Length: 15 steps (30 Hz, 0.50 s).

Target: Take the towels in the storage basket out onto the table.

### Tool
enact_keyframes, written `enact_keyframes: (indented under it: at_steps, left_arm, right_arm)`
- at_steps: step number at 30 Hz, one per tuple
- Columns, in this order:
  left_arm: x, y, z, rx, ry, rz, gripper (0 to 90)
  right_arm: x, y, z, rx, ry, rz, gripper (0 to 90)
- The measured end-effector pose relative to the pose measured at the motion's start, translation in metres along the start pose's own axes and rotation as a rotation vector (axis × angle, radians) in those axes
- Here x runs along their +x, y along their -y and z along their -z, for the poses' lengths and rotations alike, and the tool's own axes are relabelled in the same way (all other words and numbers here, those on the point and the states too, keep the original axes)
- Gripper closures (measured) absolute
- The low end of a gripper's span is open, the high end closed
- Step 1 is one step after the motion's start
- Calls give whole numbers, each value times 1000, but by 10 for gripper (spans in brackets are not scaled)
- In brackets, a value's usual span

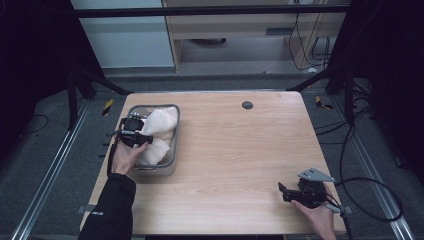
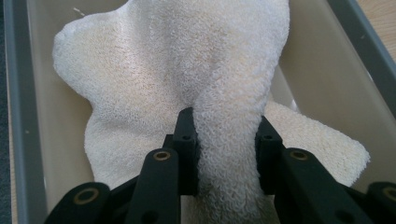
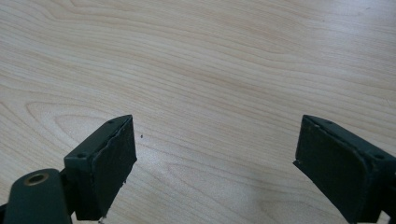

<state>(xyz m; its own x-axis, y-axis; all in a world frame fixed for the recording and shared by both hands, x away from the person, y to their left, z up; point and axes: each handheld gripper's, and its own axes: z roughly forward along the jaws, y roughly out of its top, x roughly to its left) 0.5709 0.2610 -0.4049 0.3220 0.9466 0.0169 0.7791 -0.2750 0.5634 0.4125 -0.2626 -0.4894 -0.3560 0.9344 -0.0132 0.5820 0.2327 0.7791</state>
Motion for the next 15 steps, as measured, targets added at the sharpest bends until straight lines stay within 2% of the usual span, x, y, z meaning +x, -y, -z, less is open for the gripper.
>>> enact_keyframes:
  at_steps: [8,15]
  left_arm:
    - [3,0,16,-52,4,-6,693]
    - [3,-6,42,-130,9,-2,698]
  right_arm:
    - [0,0,0,1,0,5,121]
    - [0,0,0,2,-2,5,121]
